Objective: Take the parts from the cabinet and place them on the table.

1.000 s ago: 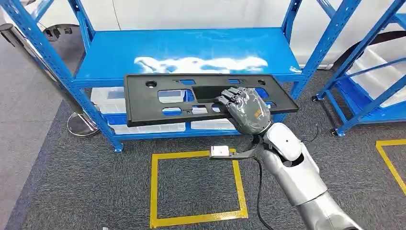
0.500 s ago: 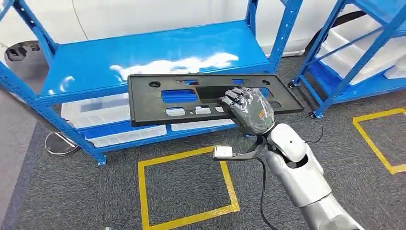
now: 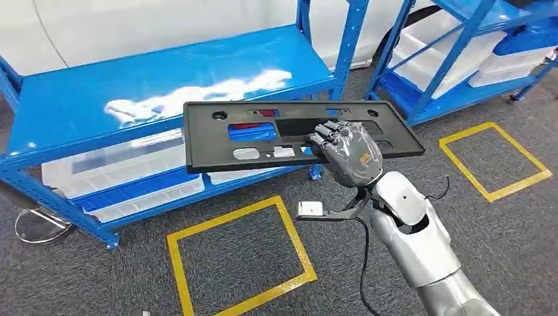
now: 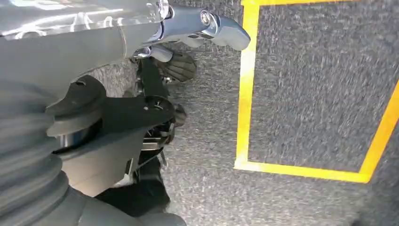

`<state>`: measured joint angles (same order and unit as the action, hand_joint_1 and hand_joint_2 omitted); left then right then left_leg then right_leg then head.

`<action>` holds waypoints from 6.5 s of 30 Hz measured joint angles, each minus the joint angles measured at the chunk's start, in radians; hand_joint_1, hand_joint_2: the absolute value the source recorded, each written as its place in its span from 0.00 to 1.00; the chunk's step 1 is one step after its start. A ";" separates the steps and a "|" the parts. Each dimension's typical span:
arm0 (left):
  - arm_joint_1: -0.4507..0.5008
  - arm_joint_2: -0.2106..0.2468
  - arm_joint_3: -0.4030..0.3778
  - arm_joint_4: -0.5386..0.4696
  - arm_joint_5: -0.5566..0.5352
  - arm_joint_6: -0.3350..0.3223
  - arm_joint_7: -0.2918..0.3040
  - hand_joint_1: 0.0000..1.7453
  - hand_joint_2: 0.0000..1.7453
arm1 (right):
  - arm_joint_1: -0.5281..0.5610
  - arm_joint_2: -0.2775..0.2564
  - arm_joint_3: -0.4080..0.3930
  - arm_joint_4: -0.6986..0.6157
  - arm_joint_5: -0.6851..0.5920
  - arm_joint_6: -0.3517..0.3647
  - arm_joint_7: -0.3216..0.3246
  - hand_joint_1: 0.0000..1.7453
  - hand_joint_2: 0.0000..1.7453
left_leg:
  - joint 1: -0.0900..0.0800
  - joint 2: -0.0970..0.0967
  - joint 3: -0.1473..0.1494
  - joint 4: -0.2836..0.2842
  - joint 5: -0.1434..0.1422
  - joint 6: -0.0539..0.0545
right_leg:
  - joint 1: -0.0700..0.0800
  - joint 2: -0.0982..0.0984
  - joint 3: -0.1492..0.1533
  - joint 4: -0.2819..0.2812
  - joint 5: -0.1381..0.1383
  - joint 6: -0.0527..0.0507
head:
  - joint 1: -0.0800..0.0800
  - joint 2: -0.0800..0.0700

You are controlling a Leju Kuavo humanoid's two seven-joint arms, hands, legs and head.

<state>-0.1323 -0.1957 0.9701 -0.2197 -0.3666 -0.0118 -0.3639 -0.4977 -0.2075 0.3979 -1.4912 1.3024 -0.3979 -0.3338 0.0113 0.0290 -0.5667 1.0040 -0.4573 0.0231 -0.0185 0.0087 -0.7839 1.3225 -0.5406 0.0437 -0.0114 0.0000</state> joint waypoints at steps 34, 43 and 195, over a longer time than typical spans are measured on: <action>0.002 0.000 0.000 0.000 0.002 -0.006 -0.003 0.00 1.00 | 0.008 -0.041 -0.023 0.016 0.166 0.059 0.095 1.00 1.00 | -0.003 0.038 0.004 0.005 -0.010 -0.002 | 0.001 -0.017 0.089 -0.164 0.096 -0.004 | 0.007 0.000; 0.000 0.000 0.000 0.000 0.007 -0.008 -0.005 0.00 1.00 | -0.011 -0.045 -0.019 0.034 0.174 0.072 0.100 1.00 1.00 | -0.008 0.001 -0.028 0.111 -0.100 -0.043 | 0.011 -0.018 0.156 -0.312 0.128 -0.066 | 0.005 0.000; 0.008 -0.003 0.003 0.000 0.010 -0.010 0.000 0.00 1.00 | 0.027 -0.119 -0.135 0.079 0.208 0.211 0.218 1.00 1.00 | -0.002 0.027 -0.003 0.047 -0.059 -0.052 | 0.002 -0.023 0.164 -0.318 0.119 -0.042 | 0.037 0.000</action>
<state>-0.1246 -0.1983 0.9731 -0.2201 -0.3567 -0.0217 -0.3635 -0.4712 -0.3262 0.2628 -1.4122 1.5103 -0.1873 -0.1160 0.0093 0.0557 -0.5699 1.0505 -0.5168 -0.0287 -0.0169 -0.0142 -0.6195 1.0043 -0.4221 0.0014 0.0252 0.0000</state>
